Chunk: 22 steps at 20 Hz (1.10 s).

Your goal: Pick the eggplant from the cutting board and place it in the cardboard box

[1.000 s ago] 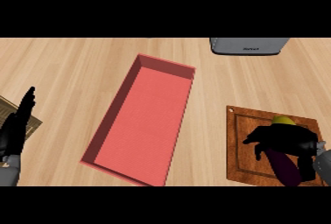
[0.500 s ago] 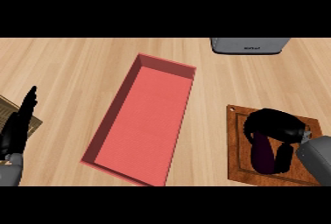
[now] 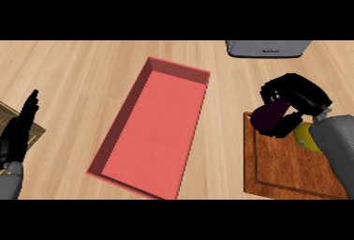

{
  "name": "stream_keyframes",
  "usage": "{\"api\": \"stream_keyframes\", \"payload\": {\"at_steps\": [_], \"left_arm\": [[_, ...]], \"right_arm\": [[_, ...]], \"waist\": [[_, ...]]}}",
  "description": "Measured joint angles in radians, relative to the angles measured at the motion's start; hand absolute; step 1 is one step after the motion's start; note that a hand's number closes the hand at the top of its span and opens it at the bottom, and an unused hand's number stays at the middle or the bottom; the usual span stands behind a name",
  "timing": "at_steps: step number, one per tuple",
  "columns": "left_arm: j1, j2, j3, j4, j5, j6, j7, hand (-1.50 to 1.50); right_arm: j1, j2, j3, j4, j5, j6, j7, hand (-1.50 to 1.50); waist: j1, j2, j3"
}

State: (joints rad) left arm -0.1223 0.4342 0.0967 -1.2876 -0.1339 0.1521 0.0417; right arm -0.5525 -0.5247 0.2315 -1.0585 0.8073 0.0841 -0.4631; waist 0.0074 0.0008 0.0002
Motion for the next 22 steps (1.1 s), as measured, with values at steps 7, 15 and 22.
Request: {"api": "stream_keyframes", "payload": {"at_steps": [7,15,22], "left_arm": [[0.006,-0.006,0.008,-0.003,-0.013,0.003,0.004,0.0],[0.017,-0.009,0.015,-0.03,-0.025,-0.014,0.021,0.0],[0.021,-0.022,0.017,-0.044,-0.04,-0.015,0.025,0.0]], "right_arm": [[-0.057,0.034,-0.099,-0.121,-0.09,-0.034,-0.041,1.5],[-0.119,0.136,-0.09,-0.304,-0.172,0.132,0.08,1.5],[-0.238,0.327,-0.072,-0.342,-0.228,0.218,0.321,1.5]], "waist": [[-0.006,-0.003,0.0],[-0.006,-0.004,-0.001],[-0.002,-0.003,-0.001]]}}
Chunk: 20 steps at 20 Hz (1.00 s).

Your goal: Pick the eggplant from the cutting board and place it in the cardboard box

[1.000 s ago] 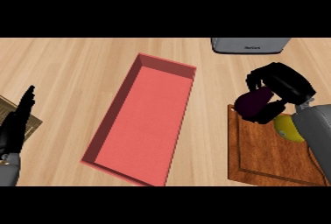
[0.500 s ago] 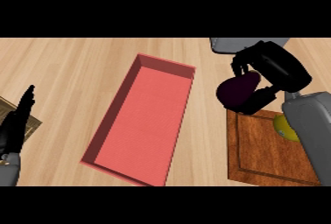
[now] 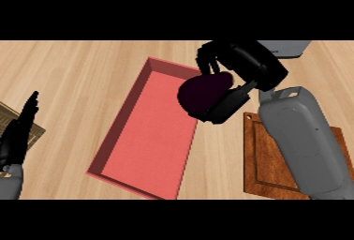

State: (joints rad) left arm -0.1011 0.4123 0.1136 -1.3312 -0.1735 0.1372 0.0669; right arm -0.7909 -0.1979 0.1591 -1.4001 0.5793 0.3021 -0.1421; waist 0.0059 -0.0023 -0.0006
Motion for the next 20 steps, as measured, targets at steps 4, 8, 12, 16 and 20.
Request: {"api": "stream_keyframes", "payload": {"at_steps": [4,8,12,16,20], "left_arm": [[-0.001,-0.011,-0.003,-0.022,-0.007,-0.002,0.012,0.0],[-0.005,-0.01,0.001,-0.016,-0.012,-0.012,0.003,0.0],[-0.012,-0.02,-0.004,-0.035,-0.021,-0.014,0.025,0.0],[-0.026,-0.033,-0.01,-0.012,-0.036,-0.01,0.011,0.0],[-0.04,-0.041,-0.011,0.012,-0.04,-0.015,-0.007,0.0]], "right_arm": [[-0.065,0.107,0.015,0.044,-0.007,-0.01,0.118,1.5],[-0.152,0.163,0.066,0.154,-0.055,-0.075,0.204,1.5],[-0.239,0.185,0.116,0.311,-0.11,-0.156,0.204,1.5],[-0.33,0.193,0.195,0.471,-0.178,-0.257,0.209,1.5],[-0.384,0.196,0.3,0.594,-0.233,-0.372,0.225,1.5]], "waist": [[0.004,0.001,0.0],[0.014,0.004,0.0],[0.023,0.006,0.0],[0.032,0.009,0.0],[0.045,0.012,-0.001]]}}
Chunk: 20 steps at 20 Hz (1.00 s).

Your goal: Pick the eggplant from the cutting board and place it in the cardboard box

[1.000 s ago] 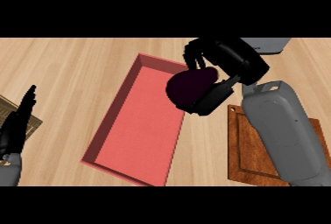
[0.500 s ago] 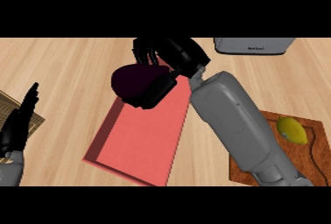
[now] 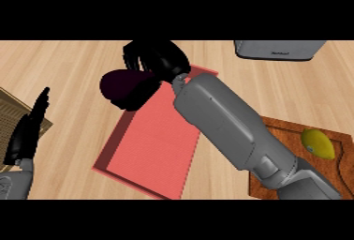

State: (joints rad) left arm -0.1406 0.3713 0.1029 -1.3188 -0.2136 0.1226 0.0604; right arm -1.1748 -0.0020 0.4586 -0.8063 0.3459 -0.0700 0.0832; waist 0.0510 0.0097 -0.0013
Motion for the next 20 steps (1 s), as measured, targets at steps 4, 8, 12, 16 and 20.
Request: {"api": "stream_keyframes", "payload": {"at_steps": [4,8,12,16,20], "left_arm": [[-0.028,-0.007,-0.008,0.005,-0.009,-0.001,0.006,0.0],[-0.044,-0.007,-0.013,0.01,-0.013,-0.011,0.006,0.0],[-0.066,-0.007,-0.008,0.028,-0.012,-0.017,0.002,0.0],[-0.053,-0.011,-0.006,0.026,-0.009,-0.021,-0.007,0.0],[-0.052,-0.013,0.002,0.027,-0.014,-0.01,-0.003,0.0]], "right_arm": [[-0.021,0.001,0.053,0.102,-0.107,-0.039,0.025,-1.5],[-0.022,0.002,0.122,0.156,-0.215,-0.076,0.031,-1.5],[-0.032,0.002,0.166,0.174,-0.309,-0.119,-0.019,-1.5],[-0.035,0.002,0.16,0.184,-0.38,-0.194,-0.106,-1.5],[-0.04,0.002,0.105,0.195,-0.456,-0.246,-0.19,-1.5]], "waist": [[0.021,0.005,0.0],[0.04,0.009,0.0],[0.043,0.011,0.0],[0.043,0.011,0.0],[0.025,0.008,0.001]]}}
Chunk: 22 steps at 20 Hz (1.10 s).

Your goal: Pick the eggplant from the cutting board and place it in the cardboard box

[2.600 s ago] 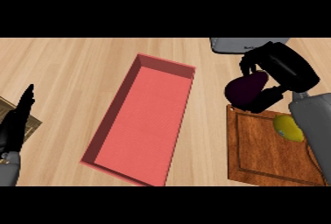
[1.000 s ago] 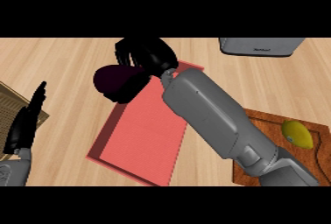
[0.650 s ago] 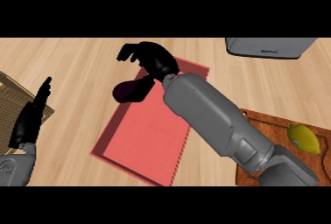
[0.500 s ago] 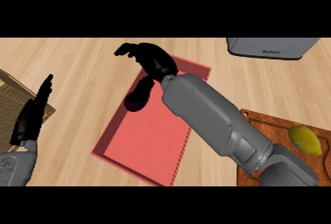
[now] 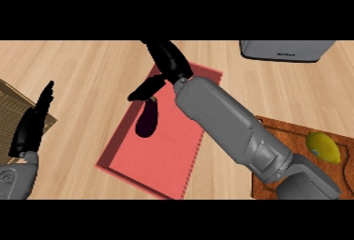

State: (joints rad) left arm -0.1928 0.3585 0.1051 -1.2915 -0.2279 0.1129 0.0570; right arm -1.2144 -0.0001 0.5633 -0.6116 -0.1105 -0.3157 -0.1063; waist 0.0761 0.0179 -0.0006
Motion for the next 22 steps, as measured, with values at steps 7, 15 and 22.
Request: {"api": "stream_keyframes", "payload": {"at_steps": [7,15,22], "left_arm": [[0.043,0.001,0.017,-0.024,0.001,0.005,0.006,0.0],[0.06,0.006,0.04,-0.037,0.006,0.0,0.007,0.0],[0.091,0.009,0.046,-0.069,0.009,-0.018,0.008,0.0]], "right_arm": [[-0.012,-0.03,-0.163,0.061,-0.109,0.06,-0.135,-1.5],[0.013,-0.203,-0.294,0.158,-0.154,0.242,-0.237,-1.5],[0.04,-0.372,-0.346,0.248,-0.136,0.407,-0.324,-1.5]], "waist": [[-0.033,-0.007,0.0],[-0.053,-0.009,0.001],[-0.05,-0.009,0.001]]}}
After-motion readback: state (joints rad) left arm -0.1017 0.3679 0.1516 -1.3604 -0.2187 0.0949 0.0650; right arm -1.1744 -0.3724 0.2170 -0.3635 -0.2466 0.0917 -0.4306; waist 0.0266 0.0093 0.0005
